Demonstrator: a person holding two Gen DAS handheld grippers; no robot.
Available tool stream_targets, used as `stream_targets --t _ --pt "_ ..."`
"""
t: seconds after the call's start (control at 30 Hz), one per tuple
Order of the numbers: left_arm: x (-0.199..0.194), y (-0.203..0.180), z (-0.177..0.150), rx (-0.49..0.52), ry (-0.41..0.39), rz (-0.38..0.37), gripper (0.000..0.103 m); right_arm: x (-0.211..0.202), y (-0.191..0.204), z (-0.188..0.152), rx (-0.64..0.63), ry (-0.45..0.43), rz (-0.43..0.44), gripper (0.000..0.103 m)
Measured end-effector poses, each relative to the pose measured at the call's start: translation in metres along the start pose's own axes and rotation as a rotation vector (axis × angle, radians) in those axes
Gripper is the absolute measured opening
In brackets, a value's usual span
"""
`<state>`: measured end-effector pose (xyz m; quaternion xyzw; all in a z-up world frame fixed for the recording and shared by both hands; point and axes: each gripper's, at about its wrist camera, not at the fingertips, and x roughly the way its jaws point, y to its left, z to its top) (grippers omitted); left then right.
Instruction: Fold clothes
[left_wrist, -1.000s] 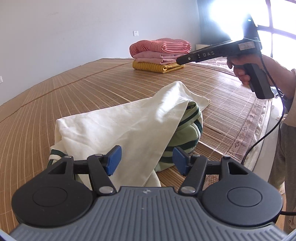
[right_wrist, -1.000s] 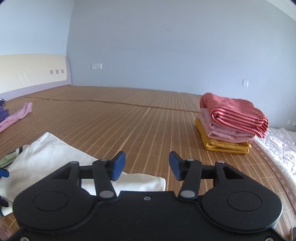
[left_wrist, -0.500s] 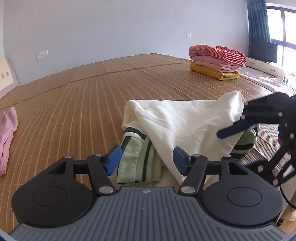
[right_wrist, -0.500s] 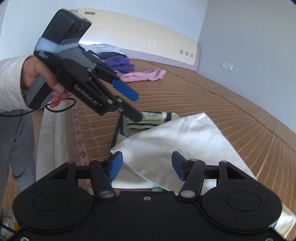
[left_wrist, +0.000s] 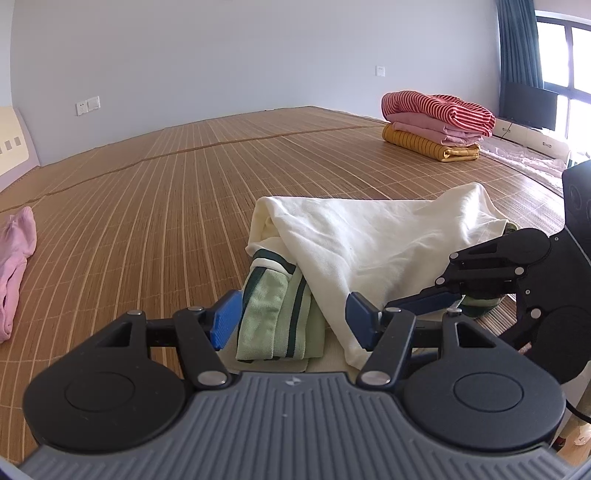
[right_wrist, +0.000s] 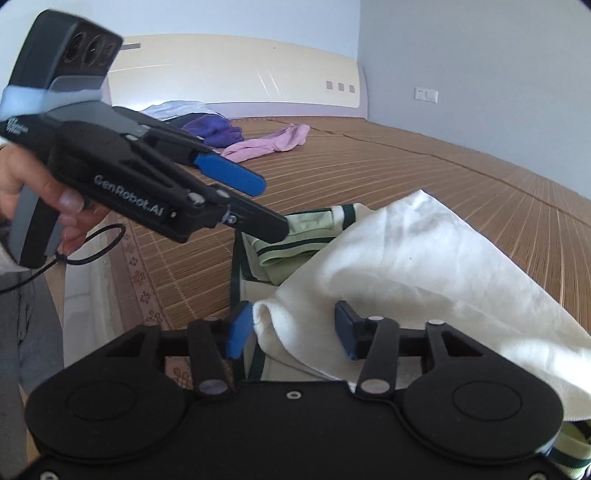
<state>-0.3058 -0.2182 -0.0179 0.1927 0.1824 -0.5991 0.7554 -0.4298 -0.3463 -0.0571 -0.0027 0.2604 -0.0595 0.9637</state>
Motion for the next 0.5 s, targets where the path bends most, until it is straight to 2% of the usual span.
stream_targets --t 0.03,0.13,0.3,0.37,0.5 --pt "0.001 0.0 0.0 -0.001 0.002 -0.002 0.068 0.0 -0.003 0.0 0.013 0.005 0.006 0.013" --pt "0.002 0.0 -0.001 -0.008 0.007 0.0 0.068 -0.005 -0.017 0.002 0.098 -0.004 0.007 0.004" --pt "0.0 0.002 -0.001 -0.022 -0.011 0.008 0.069 -0.034 -0.042 0.012 0.148 -0.102 -0.11 0.002" --pt "0.001 0.003 -0.001 -0.031 -0.011 0.008 0.073 -0.046 -0.053 0.016 0.167 -0.143 -0.164 0.002" --pt "0.003 -0.002 0.0 -0.03 -0.006 -0.005 0.075 -0.066 -0.088 0.013 0.25 -0.165 -0.342 0.002"
